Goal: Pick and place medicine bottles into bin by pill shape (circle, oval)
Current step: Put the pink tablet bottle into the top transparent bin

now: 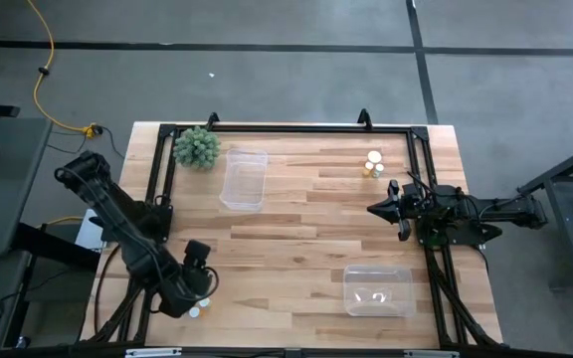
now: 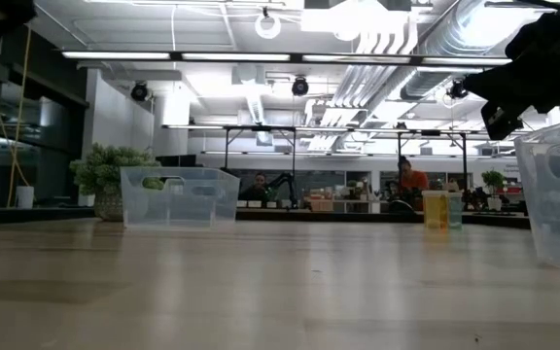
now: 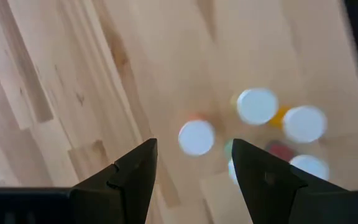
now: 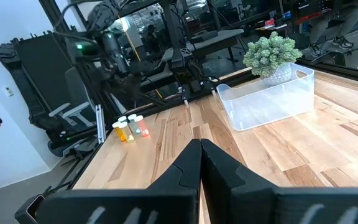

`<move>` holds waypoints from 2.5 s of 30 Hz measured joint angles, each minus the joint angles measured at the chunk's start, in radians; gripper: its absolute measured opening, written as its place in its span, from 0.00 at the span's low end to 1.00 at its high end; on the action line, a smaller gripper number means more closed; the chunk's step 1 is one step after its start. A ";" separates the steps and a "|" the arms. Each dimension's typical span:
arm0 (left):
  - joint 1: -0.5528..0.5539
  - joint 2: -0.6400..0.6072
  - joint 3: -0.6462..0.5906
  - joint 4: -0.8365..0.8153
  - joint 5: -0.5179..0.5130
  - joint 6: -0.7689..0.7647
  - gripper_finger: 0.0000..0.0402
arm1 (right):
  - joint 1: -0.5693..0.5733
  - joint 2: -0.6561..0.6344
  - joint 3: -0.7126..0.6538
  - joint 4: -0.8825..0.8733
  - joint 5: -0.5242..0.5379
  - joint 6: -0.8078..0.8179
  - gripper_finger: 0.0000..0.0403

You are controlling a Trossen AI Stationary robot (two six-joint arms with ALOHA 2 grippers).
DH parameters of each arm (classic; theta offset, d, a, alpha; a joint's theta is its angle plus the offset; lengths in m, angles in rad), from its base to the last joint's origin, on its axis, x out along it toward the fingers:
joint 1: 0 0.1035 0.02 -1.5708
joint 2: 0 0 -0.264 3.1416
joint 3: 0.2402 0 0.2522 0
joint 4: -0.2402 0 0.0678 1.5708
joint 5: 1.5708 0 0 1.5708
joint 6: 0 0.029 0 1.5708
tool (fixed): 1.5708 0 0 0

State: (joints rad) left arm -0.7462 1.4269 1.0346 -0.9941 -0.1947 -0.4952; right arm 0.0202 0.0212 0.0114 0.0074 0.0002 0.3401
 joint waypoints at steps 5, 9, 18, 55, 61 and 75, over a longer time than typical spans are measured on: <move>0.001 -0.006 -0.050 0.085 0.018 -0.006 0.49 | 0.000 0.000 0.000 0.000 0.000 0.000 0.00; -0.002 -0.006 -0.059 0.107 0.010 0.009 0.49 | 0.000 0.000 0.000 0.000 0.000 0.000 0.00; 0.004 -0.006 -0.059 0.112 0.019 0.082 0.49 | 0.000 0.000 0.000 0.000 0.000 0.000 0.00; 0.052 0.000 -0.199 0.252 0.094 0.053 0.49 | 0.000 0.000 0.000 0.000 0.000 0.000 0.00; 0.052 0.000 -0.205 0.260 0.096 0.066 0.49 | 0.000 0.000 0.000 0.000 0.000 0.000 0.00; 0.052 0.000 -0.205 0.260 0.098 0.070 0.49 | 0.000 0.000 0.000 0.000 0.000 0.000 0.00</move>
State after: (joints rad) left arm -0.6937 1.4269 0.8295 -0.7345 -0.0965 -0.4252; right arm 0.0202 0.0209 0.0113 0.0071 0.0005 0.3399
